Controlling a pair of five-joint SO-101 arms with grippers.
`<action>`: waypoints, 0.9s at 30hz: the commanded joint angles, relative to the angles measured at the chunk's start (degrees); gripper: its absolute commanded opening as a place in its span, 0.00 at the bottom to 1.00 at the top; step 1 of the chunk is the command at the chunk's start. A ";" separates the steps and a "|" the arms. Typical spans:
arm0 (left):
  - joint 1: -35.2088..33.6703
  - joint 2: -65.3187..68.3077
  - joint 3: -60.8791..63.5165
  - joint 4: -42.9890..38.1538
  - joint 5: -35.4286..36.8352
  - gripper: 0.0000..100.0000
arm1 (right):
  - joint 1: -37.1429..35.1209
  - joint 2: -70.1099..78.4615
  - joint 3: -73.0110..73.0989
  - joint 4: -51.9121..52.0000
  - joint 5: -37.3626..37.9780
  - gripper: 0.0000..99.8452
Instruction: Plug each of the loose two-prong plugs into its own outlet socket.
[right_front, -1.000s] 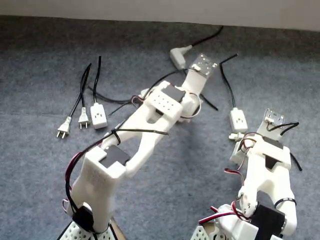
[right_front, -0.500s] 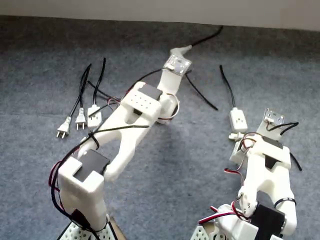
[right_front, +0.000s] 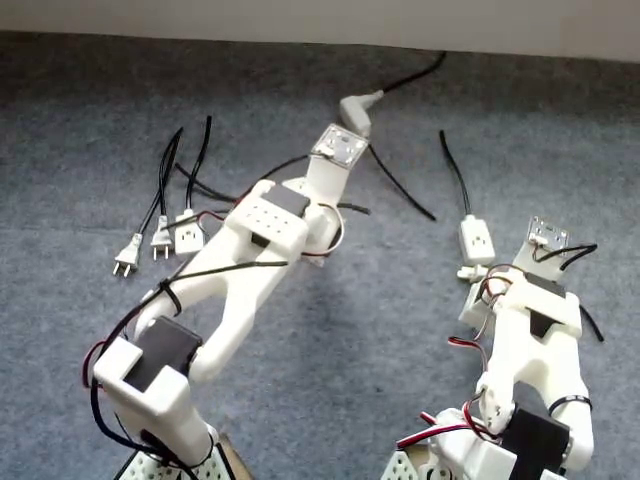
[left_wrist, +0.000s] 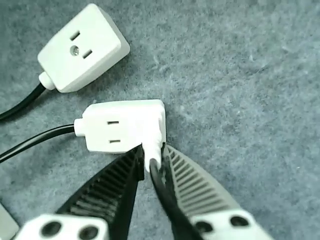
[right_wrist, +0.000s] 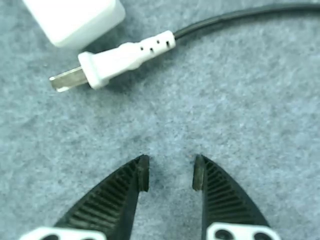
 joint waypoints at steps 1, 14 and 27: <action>-1.45 3.56 -1.98 2.73 -0.62 0.01 | 0.22 0.40 0.31 -1.10 -0.35 0.17; -1.10 5.67 -3.38 6.07 -3.08 0.01 | 0.13 0.40 0.40 -1.10 -0.44 0.17; -4.79 6.11 -7.96 9.32 -3.25 0.13 | 0.13 0.40 0.40 -1.10 -0.35 0.17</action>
